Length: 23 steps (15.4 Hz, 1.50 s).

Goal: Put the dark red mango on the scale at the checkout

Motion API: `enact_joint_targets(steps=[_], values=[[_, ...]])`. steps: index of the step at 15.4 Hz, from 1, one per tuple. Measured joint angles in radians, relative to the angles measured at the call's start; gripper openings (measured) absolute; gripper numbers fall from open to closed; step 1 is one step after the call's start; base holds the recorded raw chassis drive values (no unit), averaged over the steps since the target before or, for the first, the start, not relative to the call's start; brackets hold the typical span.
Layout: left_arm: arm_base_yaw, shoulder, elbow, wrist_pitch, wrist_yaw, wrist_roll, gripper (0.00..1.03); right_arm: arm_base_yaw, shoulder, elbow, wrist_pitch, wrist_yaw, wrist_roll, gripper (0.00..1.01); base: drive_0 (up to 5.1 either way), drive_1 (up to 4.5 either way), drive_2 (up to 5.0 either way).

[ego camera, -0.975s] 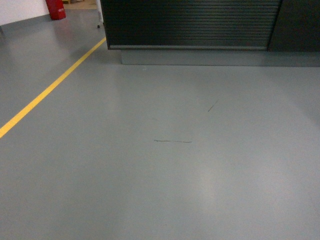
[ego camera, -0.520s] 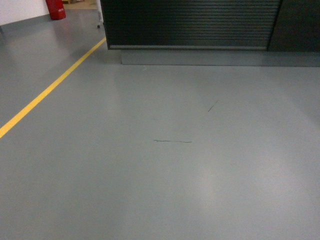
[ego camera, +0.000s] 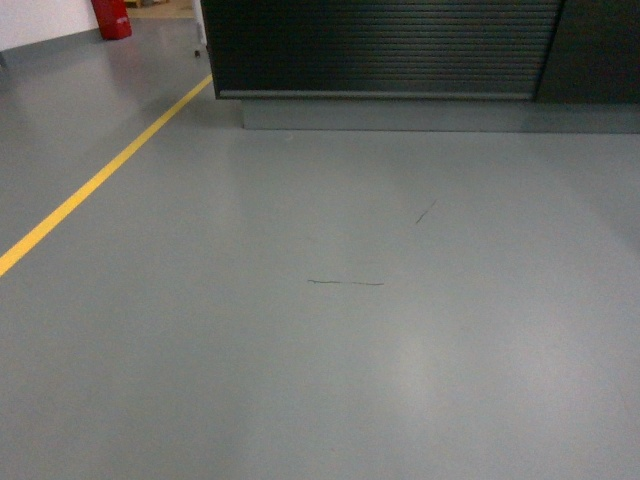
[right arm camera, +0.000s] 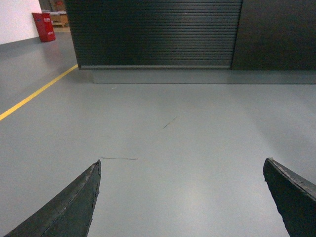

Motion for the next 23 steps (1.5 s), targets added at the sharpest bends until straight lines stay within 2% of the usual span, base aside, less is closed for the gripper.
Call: enact_joint_targets(steps=[23], values=[[0.000, 0.000, 0.000, 0.000, 0.000, 0.000, 0.98, 0.000, 0.000, 0.000, 0.000, 0.000, 0.000, 0.98, 0.0, 0.10, -0.1]])
